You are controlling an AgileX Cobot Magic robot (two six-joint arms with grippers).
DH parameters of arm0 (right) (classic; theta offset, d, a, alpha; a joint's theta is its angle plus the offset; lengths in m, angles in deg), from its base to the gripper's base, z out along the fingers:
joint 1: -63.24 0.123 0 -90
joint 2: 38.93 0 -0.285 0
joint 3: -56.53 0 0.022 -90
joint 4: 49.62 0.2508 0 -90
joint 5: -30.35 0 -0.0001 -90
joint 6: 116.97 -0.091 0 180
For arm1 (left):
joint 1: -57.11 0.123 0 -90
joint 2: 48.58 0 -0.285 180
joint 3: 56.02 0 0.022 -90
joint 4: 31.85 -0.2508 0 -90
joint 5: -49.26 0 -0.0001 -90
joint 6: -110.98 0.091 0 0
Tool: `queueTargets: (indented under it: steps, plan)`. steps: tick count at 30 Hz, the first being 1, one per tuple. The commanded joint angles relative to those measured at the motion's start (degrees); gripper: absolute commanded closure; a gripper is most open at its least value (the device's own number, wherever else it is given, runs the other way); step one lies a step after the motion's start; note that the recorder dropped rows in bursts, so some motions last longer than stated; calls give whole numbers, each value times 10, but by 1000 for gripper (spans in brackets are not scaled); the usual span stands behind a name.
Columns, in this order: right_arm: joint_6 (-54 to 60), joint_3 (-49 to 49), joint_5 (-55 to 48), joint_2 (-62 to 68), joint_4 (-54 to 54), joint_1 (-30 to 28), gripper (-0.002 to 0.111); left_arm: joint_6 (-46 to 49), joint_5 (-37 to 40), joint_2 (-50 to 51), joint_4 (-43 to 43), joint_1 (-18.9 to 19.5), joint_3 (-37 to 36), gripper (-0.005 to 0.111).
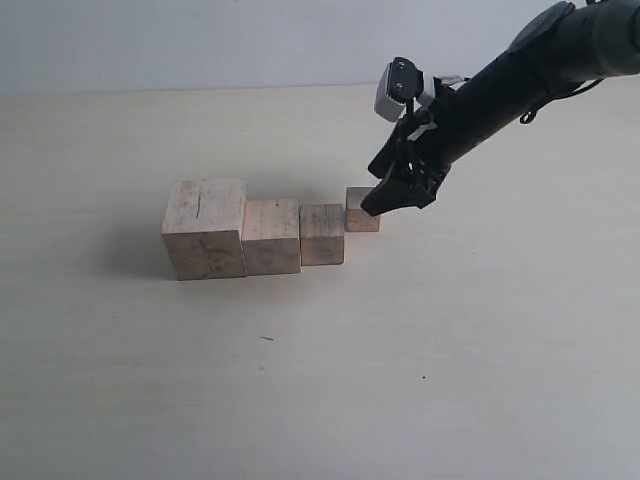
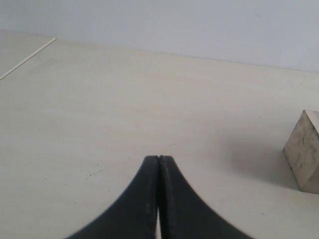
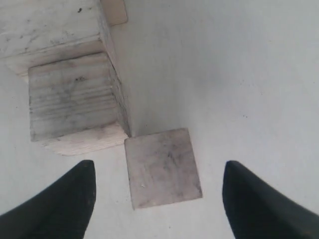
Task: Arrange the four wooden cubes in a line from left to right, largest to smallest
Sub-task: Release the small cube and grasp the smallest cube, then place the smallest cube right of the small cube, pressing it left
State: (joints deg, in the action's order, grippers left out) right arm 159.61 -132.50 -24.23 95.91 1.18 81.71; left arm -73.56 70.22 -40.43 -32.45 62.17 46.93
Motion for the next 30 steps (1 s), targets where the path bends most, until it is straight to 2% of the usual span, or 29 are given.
queueTargets:
  steps: [1,11,15,20,22,25,30]
  plan:
    - [10,1,-5,14,10,-2,41,-2,-7,-4,6,2,-2,107]
    - [29,1,5,37,26,-2,43,-2,-7,-4,6,2,-2,107]
    - [29,1,-5,36,25,-2,66,-2,-7,-4,6,2,-2,107]
    - [19,1,-44,2,-53,-2,108,-2,-7,-4,6,2,-2,107]
    - [-11,1,-44,-27,-108,-2,108,-2,-7,-4,6,2,-2,107]
    - [-39,1,-51,-64,-130,-2,108,-2,-7,-4,6,2,-2,107]
    - [9,18,-55,-53,-130,-2,108,-2,-7,-4,6,2,-2,107]
